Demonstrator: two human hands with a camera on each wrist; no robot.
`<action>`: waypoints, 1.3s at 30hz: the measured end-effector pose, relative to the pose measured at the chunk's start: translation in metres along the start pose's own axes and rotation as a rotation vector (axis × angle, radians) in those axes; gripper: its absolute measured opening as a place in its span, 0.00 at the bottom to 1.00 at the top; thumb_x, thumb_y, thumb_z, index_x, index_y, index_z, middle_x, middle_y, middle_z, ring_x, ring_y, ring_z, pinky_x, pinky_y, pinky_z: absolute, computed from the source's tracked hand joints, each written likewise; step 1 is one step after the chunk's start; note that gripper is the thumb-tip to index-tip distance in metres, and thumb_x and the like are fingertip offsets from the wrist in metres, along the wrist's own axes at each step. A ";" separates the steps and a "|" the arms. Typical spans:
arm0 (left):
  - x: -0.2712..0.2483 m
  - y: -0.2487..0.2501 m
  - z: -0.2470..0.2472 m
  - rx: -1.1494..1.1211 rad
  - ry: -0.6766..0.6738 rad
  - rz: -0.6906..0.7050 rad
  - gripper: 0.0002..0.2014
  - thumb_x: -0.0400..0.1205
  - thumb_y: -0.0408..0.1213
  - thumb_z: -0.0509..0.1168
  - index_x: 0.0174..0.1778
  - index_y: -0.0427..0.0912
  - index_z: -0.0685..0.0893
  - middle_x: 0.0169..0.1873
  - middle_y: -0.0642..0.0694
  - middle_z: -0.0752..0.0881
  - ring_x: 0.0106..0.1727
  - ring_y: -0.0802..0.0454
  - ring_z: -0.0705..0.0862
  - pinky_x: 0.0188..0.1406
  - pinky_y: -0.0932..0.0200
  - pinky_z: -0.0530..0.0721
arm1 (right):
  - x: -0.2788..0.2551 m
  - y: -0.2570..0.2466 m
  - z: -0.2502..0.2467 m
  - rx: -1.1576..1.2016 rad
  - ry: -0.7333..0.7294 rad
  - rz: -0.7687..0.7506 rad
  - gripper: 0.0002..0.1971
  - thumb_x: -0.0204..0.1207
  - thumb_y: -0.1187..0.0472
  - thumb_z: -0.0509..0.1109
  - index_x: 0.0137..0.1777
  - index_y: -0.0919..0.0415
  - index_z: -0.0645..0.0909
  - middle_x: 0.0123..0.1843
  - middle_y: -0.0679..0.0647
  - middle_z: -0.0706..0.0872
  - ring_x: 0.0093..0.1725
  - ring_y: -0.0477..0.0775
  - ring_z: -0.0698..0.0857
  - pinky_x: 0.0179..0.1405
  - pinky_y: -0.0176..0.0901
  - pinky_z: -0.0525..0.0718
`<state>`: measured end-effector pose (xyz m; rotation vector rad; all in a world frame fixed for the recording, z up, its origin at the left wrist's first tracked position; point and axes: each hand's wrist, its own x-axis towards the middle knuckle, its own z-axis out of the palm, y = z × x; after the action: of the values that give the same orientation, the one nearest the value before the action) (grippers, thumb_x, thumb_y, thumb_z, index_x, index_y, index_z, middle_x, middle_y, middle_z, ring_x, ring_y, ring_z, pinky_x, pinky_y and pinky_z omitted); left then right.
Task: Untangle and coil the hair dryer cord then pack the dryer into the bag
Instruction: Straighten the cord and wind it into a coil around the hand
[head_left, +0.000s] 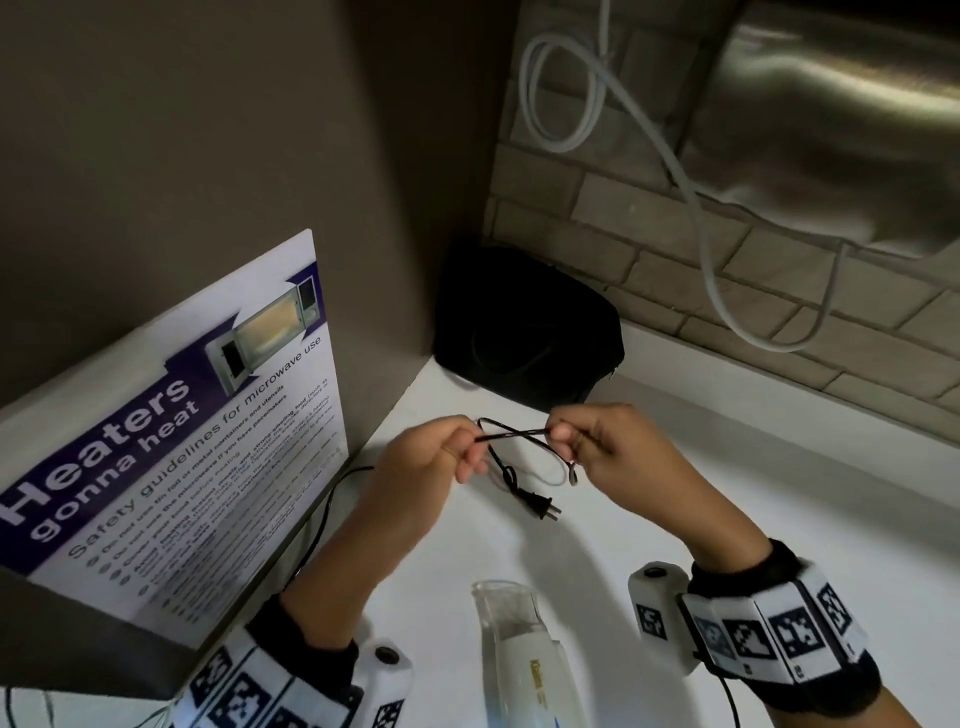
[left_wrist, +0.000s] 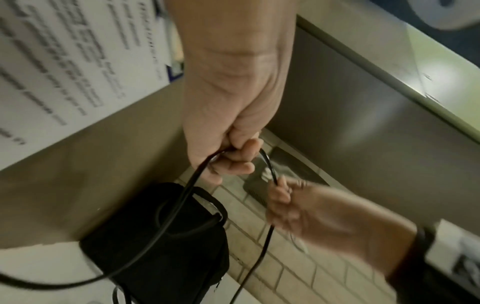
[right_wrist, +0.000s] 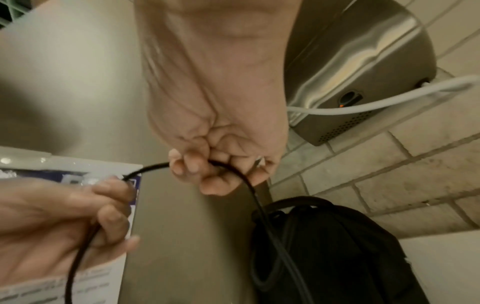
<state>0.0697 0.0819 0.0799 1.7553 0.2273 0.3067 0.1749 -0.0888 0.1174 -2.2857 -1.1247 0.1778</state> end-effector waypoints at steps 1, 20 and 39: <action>0.000 0.000 -0.004 -0.022 0.021 -0.012 0.14 0.75 0.41 0.50 0.23 0.49 0.73 0.22 0.54 0.76 0.35 0.64 0.83 0.39 0.66 0.74 | 0.002 0.005 0.003 0.011 0.028 -0.011 0.22 0.76 0.72 0.63 0.27 0.46 0.68 0.24 0.41 0.75 0.26 0.45 0.70 0.30 0.28 0.65; -0.029 0.009 -0.051 -0.750 0.235 -0.110 0.27 0.80 0.11 0.42 0.28 0.43 0.75 0.21 0.54 0.72 0.36 0.50 0.69 0.46 0.67 0.86 | 0.031 0.106 0.076 -0.302 -0.089 0.378 0.13 0.74 0.68 0.55 0.34 0.53 0.76 0.37 0.40 0.88 0.57 0.42 0.72 0.66 0.54 0.55; -0.040 -0.059 -0.061 -0.032 0.157 -0.352 0.17 0.87 0.29 0.52 0.32 0.37 0.76 0.22 0.51 0.87 0.33 0.60 0.88 0.57 0.46 0.78 | 0.006 0.115 0.056 0.144 0.200 0.462 0.18 0.84 0.64 0.56 0.36 0.51 0.81 0.25 0.48 0.81 0.29 0.46 0.85 0.34 0.28 0.74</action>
<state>0.0129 0.1374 0.0307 1.6253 0.6331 0.1902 0.2372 -0.1141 0.0090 -2.3374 -0.4576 0.1953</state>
